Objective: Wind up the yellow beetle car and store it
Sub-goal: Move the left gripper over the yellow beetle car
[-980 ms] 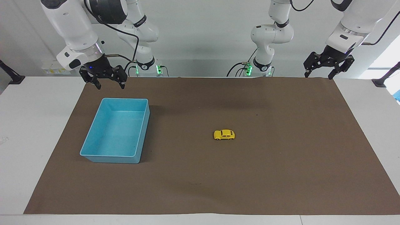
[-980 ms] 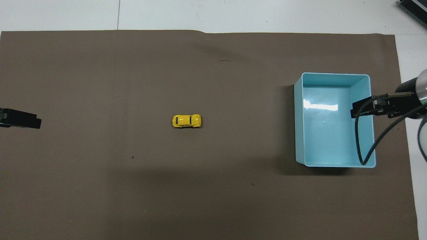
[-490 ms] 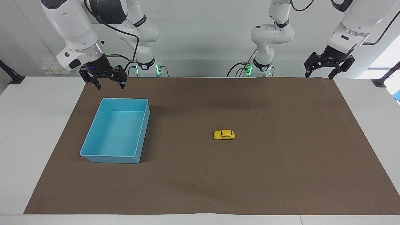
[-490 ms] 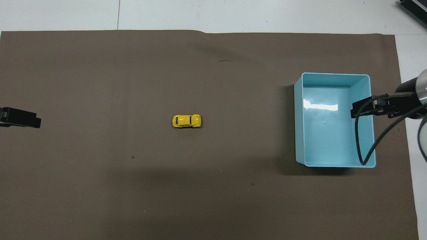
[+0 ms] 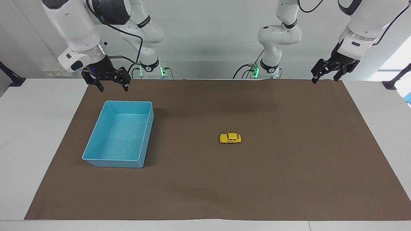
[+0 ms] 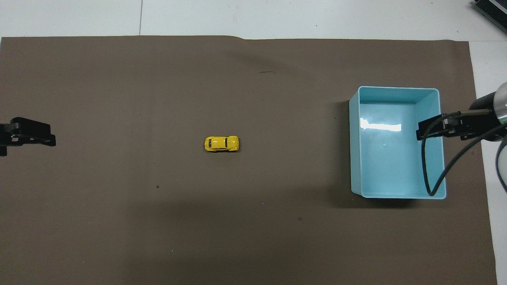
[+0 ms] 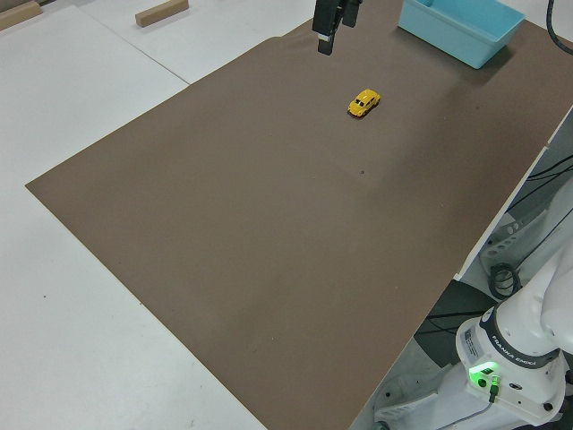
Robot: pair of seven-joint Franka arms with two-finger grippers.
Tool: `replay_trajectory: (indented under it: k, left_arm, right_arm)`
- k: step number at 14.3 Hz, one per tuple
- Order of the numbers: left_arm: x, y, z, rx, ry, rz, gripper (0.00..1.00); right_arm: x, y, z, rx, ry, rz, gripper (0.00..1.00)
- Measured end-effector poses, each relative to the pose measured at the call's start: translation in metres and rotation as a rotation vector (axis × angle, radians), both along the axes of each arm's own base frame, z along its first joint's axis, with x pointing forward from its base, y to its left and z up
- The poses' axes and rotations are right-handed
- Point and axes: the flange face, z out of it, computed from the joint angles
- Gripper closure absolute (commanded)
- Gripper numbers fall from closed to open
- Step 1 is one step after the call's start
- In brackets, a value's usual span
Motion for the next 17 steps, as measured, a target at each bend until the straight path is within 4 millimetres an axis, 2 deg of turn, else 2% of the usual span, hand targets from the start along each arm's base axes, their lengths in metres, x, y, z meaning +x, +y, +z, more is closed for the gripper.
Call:
replay_trajectory:
  k: [5, 9, 17]
  left_arm:
    - [-0.002, -0.030, -0.012, 0.008, 0.030, 0.289, 0.00]
    - [0.002, -0.055, -0.024, -0.012, 0.025, 0.613, 0.00]
    - [-0.005, -0.162, -0.065, -0.036, 0.024, 1.132, 0.00]
  right_arm:
    - [0.000, 0.000, 0.000, 0.000, 0.000, 0.000, 0.00]
    - [0.000, 0.000, 0.000, 0.000, 0.000, 0.000, 0.00]
    - [0.000, 0.000, 0.000, 0.000, 0.000, 0.000, 0.00]
